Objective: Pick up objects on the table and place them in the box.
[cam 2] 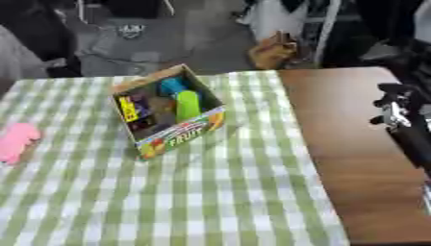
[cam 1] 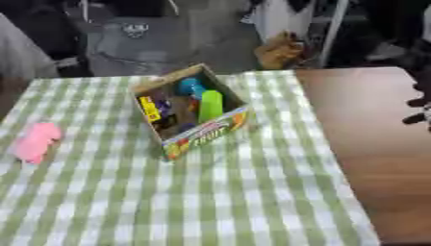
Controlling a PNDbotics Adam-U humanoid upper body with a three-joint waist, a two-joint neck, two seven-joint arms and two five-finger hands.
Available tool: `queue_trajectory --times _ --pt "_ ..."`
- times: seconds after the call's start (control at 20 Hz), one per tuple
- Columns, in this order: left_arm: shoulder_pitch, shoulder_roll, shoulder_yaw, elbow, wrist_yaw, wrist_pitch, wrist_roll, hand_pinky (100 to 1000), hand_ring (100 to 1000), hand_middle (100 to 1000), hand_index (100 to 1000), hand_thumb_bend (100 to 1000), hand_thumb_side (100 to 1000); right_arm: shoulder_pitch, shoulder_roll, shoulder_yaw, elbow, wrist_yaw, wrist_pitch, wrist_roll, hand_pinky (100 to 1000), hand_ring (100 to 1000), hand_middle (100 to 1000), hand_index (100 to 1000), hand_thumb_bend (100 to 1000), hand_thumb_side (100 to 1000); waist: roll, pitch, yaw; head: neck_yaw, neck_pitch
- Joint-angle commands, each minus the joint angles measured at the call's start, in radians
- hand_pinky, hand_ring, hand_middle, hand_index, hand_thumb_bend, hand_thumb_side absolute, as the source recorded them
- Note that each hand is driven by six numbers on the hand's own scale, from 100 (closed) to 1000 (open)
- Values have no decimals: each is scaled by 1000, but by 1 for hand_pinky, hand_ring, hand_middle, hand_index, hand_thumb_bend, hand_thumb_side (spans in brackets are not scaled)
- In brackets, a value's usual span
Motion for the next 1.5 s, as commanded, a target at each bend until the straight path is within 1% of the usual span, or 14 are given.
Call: queue_trajectory --times 0.05,0.65,1.3,1.4,1.5 --pt "-5 19 9 -19 4 -1 -2 518 657 827 875 681 805 -13 -26 -5 -19 5 -3 -1 593 734 804 817 100 719 -7 -5 1 1 -16" --pt "-6 19 8 -19 5 0 -4 517 642 827 876 680 805 -14 -26 -4 -19 5 -3 -1 593 734 804 817 100 719 -8 -6 2 2 -18" --pt "-8 24 7 -18 4 0 -4 517 637 827 875 681 805 -15 -27 -4 -19 5 -3 -1 594 735 804 817 100 720 -8 -7 3 -2 -27" --pt "-8 28 9 -16 -1 2 -2 519 638 828 875 681 803 -14 -27 -4 -19 6 -3 -1 594 735 804 817 100 720 -8 -7 3 -2 -28" --pt "-12 45 14 -12 -39 11 3 522 642 830 874 693 789 -13 -27 -5 -19 6 -3 -1 594 735 804 817 100 720 -7 -7 3 -3 -27"
